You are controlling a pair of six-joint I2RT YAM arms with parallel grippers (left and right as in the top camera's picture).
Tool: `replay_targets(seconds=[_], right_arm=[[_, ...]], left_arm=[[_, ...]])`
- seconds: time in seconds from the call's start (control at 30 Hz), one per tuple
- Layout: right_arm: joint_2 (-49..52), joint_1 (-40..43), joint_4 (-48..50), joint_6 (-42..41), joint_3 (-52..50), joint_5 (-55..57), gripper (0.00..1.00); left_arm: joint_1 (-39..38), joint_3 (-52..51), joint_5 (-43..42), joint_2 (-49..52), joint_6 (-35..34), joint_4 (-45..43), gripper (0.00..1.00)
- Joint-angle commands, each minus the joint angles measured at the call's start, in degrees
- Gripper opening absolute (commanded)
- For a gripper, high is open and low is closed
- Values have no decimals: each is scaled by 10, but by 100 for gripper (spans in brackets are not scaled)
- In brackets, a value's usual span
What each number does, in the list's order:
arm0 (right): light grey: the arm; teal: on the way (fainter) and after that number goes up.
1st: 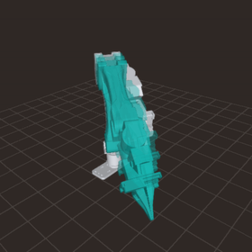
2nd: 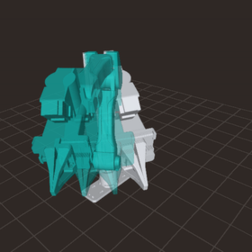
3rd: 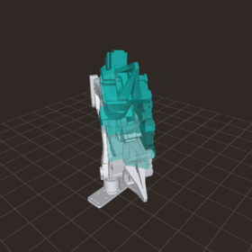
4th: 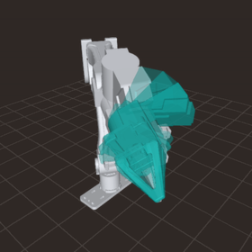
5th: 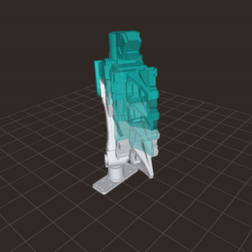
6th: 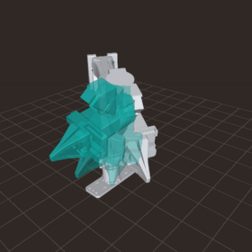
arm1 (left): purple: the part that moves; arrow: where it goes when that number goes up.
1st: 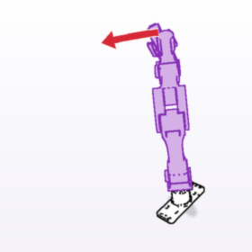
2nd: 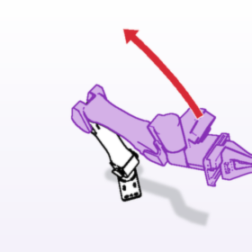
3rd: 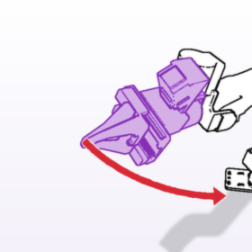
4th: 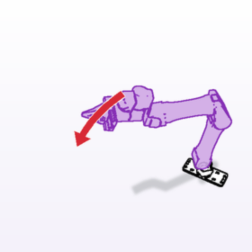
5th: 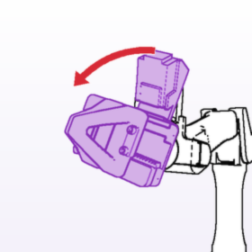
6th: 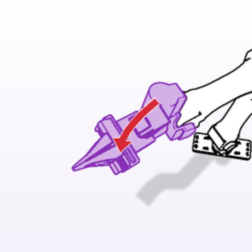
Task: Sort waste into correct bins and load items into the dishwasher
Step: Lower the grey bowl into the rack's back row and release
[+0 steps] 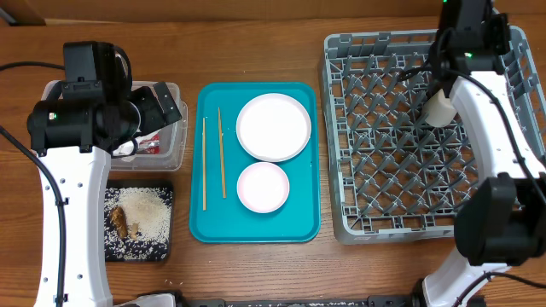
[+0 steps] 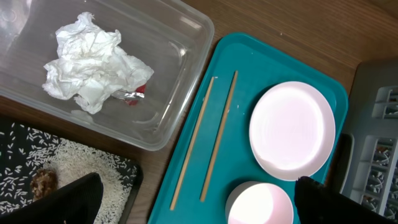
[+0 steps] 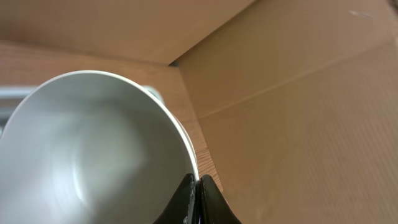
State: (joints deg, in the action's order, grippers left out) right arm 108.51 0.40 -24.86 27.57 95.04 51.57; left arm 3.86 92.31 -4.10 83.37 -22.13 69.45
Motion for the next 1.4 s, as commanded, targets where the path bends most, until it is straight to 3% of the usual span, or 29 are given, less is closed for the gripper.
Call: replay_targets(seconds=[0.0,0.2,0.6,0.9,1.37], right_arm=[[28,-15,2,51,9,2,4],[66,-49,3,146,8,4,4],[68,-68,0,227,8,5,4],[68,-68,36,427,8,14,4],[81,-70,44,427,-11,9,4]], left_arm=[[-1,8,0,-1,-4,0,100],[-1,8,0,-1,-4,0,100],[-1,8,0,-1,-4,0,100],[-1,8,0,-1,-4,0,100],[-1,8,0,-1,-4,0,100]])
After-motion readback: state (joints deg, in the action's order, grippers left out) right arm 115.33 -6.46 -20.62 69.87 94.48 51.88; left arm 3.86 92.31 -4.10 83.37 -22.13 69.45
